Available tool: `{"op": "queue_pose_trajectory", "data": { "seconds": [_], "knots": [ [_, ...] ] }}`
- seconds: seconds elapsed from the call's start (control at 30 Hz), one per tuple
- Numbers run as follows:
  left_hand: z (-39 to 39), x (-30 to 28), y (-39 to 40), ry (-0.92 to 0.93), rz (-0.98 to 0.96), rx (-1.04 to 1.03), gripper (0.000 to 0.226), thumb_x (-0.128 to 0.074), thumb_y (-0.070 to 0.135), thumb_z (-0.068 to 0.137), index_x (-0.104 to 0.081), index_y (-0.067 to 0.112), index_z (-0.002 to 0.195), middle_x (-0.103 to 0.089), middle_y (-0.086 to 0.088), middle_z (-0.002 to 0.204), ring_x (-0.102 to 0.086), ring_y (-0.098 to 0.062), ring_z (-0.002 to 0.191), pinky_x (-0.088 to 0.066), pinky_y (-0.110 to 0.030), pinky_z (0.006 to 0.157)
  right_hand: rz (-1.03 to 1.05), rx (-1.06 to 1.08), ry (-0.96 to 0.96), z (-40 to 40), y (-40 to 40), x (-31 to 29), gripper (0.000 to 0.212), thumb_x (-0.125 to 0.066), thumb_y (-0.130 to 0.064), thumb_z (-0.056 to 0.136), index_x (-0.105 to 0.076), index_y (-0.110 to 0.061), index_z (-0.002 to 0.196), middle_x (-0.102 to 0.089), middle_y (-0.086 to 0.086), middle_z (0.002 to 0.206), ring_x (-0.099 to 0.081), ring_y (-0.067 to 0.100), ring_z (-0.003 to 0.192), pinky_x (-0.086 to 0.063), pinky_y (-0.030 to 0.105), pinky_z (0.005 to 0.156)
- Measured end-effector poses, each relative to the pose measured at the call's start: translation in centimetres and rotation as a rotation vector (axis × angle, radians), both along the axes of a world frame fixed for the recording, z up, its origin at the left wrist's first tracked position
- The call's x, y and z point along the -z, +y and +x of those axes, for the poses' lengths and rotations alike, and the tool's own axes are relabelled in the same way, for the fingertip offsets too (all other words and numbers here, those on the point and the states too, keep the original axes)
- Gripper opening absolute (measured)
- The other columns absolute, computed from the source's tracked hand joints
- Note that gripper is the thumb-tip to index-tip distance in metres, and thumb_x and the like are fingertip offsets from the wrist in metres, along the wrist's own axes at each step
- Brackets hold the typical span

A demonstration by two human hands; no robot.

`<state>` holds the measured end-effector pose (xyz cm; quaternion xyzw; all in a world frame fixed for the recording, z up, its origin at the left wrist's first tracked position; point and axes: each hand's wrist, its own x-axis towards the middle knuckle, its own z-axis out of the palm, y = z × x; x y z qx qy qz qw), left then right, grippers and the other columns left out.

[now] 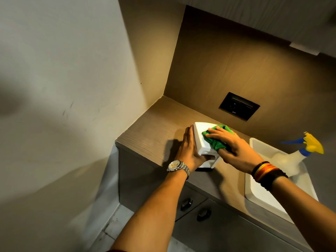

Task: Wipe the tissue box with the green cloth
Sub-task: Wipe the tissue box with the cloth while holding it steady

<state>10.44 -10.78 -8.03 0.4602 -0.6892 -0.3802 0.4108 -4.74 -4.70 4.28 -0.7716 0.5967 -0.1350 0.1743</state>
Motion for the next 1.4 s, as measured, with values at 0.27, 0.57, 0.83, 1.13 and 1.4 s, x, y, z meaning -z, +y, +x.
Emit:
{"op": "queue_pose_trajectory", "data": {
  "seconds": [0.27,0.57,0.83,1.13,1.4],
  "knots": [
    [-0.4,0.2,0.0,0.066,-0.008,-0.019,0.127,-0.095,0.050,0.057,-0.016,0.025,0.153,-0.039,-0.002,0.147,-0.048,-0.022,0.132,-0.057,-0.045,0.096,0.061,0.097,0.043,1.2,-2.5,0.4,0.068,-0.049,-0.047,0.080,-0.034,-0.041,0.146,-0.021,-0.014,0.161,-0.007,0.009,0.148,-0.013,0.049,0.118],
    [-0.9,0.6,0.5,0.150,0.085,-0.031,0.123,-0.095,0.039,0.061,-0.011,0.037,0.151,-0.039,-0.004,0.149,-0.045,-0.022,0.135,-0.051,-0.045,0.104,0.134,0.077,-0.002,0.9,-2.6,-0.3,0.063,-0.050,-0.038,0.079,-0.034,-0.051,0.138,-0.027,-0.016,0.157,-0.016,0.015,0.148,-0.022,0.054,0.118],
    [-1.2,0.9,-0.4,0.184,0.102,-0.006,0.125,-0.097,0.036,0.058,-0.017,0.029,0.153,-0.040,-0.001,0.146,-0.044,-0.014,0.131,-0.047,-0.032,0.101,0.073,0.128,-0.092,1.1,-3.9,-0.7,0.057,-0.057,-0.005,0.087,-0.053,-0.039,0.133,-0.043,-0.010,0.150,-0.029,0.016,0.144,-0.027,0.054,0.118],
    [-0.7,0.7,-0.1,0.117,0.079,0.023,0.126,-0.096,0.031,0.062,-0.013,0.019,0.156,-0.039,-0.006,0.150,-0.044,-0.021,0.136,-0.044,-0.033,0.106,0.067,-0.007,-0.022,-0.2,0.1,-0.7,0.064,-0.054,0.005,0.086,-0.053,-0.037,0.135,-0.044,-0.017,0.149,-0.028,0.009,0.144,-0.028,0.044,0.118],
    [-0.1,0.6,-0.4,0.119,0.020,0.043,0.127,-0.094,0.041,0.060,-0.015,0.023,0.157,-0.042,0.006,0.145,-0.047,-0.004,0.125,-0.047,-0.016,0.097,-0.097,0.057,0.070,4.1,-5.5,-1.2,0.047,-0.053,-0.005,0.089,-0.058,-0.024,0.132,-0.053,-0.001,0.145,-0.038,0.019,0.141,-0.027,0.042,0.119]
  ]
}}
